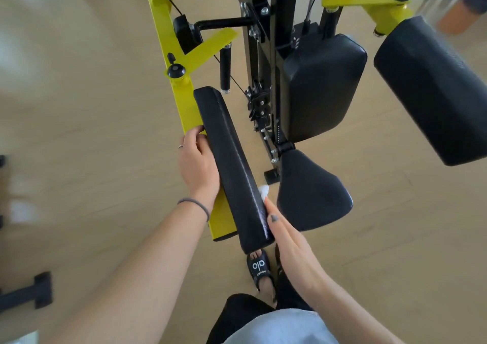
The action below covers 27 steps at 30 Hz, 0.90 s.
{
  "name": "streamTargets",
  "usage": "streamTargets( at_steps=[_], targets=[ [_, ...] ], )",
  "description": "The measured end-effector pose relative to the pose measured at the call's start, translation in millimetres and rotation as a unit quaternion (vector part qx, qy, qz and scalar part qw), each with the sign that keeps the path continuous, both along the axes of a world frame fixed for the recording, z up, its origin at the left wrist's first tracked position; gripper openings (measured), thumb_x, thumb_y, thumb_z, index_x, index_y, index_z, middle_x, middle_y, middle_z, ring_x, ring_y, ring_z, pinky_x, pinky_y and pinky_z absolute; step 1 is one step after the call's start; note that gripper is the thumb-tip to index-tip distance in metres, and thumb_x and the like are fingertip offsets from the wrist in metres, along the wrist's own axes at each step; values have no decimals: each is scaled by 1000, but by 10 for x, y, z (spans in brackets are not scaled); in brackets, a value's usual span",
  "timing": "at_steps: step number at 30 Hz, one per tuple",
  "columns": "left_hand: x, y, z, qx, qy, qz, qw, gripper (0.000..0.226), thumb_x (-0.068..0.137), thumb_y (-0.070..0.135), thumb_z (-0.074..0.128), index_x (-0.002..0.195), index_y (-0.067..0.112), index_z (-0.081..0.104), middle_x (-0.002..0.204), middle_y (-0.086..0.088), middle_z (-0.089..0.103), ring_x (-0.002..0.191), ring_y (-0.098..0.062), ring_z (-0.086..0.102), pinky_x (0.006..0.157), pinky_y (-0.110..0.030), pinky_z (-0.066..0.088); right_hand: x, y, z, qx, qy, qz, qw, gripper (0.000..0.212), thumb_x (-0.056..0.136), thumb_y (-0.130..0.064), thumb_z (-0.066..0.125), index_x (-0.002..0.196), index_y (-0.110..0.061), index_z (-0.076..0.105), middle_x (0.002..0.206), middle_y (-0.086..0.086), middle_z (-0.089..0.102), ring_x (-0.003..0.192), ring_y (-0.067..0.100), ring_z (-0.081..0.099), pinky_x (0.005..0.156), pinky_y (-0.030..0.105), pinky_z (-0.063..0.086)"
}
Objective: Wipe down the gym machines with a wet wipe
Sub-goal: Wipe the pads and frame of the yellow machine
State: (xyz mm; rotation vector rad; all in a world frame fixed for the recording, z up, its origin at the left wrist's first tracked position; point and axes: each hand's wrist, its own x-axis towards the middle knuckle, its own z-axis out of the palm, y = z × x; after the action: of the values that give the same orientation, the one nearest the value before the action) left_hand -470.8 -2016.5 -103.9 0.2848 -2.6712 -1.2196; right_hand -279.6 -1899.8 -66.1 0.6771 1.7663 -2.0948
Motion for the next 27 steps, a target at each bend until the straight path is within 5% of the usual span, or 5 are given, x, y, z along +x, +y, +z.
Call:
streamTargets(
  at_steps=[4,15,18,21,27],
  targets=[
    [-184,152,165,172,-129,95,972,29,102,31,36,106,15,61,104,-2,65,99,-24,58,92,-39,49,-338,108,-23,1,50,58,997,36,106,-53,37,141,-63,36,148,-36,43,141,-8,37,110,11,35],
    [-166,394,244,14,-83,108,991,26,105,33,36,91,15,47,94,-5,58,94,-32,51,73,-35,30,-29,205,-146,153,206,178,950,46,110,-38,33,156,-40,31,167,-27,6,153,-5,5,123,22,14],
    [-158,386,238,3,-80,106,991,27,105,33,34,90,15,48,95,-8,60,95,-33,52,72,-35,30,-513,240,-181,101,170,155,968,44,111,-36,34,153,-48,32,163,-32,15,147,-14,14,119,13,17],
    [-170,378,239,0,-85,106,991,27,105,35,33,92,16,48,97,-8,61,96,-32,53,73,-35,31,-944,286,-265,16,95,97,991,43,109,-42,35,151,-50,34,157,-32,31,145,-11,26,125,29,21],
    [-180,403,243,-51,-94,102,989,29,104,41,32,94,18,47,93,-6,59,90,-32,52,68,-40,36,-363,211,-468,-100,74,65,990,41,103,-53,40,143,-59,40,151,-31,41,147,0,32,123,31,24]
  ],
)
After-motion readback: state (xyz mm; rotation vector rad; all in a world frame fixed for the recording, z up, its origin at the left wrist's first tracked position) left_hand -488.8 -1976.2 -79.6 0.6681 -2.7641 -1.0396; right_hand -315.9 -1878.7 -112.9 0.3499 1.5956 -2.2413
